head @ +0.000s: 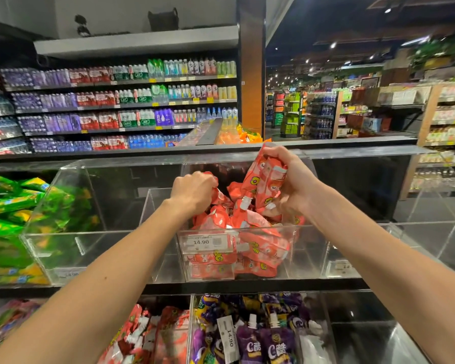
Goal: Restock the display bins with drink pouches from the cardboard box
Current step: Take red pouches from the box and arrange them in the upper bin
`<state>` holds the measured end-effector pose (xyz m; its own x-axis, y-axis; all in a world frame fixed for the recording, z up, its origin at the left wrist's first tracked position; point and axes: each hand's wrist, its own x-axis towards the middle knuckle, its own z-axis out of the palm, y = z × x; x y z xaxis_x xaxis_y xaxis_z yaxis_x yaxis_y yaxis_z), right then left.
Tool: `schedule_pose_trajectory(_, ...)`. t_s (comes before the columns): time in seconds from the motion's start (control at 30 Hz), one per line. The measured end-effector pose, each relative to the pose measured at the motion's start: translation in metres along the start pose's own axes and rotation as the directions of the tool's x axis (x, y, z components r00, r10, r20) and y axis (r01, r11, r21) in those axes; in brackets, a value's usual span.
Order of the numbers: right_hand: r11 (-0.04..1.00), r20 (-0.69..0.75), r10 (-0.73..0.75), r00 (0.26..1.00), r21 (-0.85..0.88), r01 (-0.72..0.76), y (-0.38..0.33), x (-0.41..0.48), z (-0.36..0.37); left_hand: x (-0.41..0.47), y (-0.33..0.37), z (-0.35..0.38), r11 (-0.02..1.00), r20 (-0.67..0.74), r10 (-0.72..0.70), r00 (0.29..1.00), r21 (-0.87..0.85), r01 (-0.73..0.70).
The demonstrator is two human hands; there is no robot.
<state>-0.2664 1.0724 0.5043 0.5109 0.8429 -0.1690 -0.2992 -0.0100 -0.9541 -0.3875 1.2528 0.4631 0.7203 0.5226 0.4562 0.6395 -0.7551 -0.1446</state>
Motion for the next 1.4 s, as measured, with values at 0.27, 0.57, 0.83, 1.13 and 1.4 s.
schedule_pose_trajectory(0.27,0.984,0.089,-0.171,0.981,-0.039,0.175,0.004,0.008,0.02,-0.007,0.027,-0.087,0.605,-0.046,0.282,0.958,-0.766,-0.215)
schedule_pose_trajectory(0.57,0.97,0.101,-0.218,0.971,-0.089,0.227,0.006,0.01,0.01,0.0,0.001,-0.045,0.844,-0.465,0.275,0.841,-0.302,-0.443)
schedule_pose_trajectory(0.83,0.984,0.062,-0.164,0.984,-0.058,0.168,0.015,0.014,0.005,0.007,0.002,0.009,0.92,-0.482,0.36,0.799,0.042,-0.389)
schedule_pose_trajectory(1.13,0.972,0.086,-0.194,0.977,-0.119,0.204,0.018,0.027,-0.011,-0.003,-0.004,0.009,0.92,-0.593,0.285,0.753,-0.051,-0.389)
schedule_pose_trajectory(1.4,0.946,0.156,-0.123,0.98,-0.281,0.163,0.013,0.049,0.005,0.016,0.005,0.017,0.96,-0.429,0.162,0.889,-0.142,-0.243)
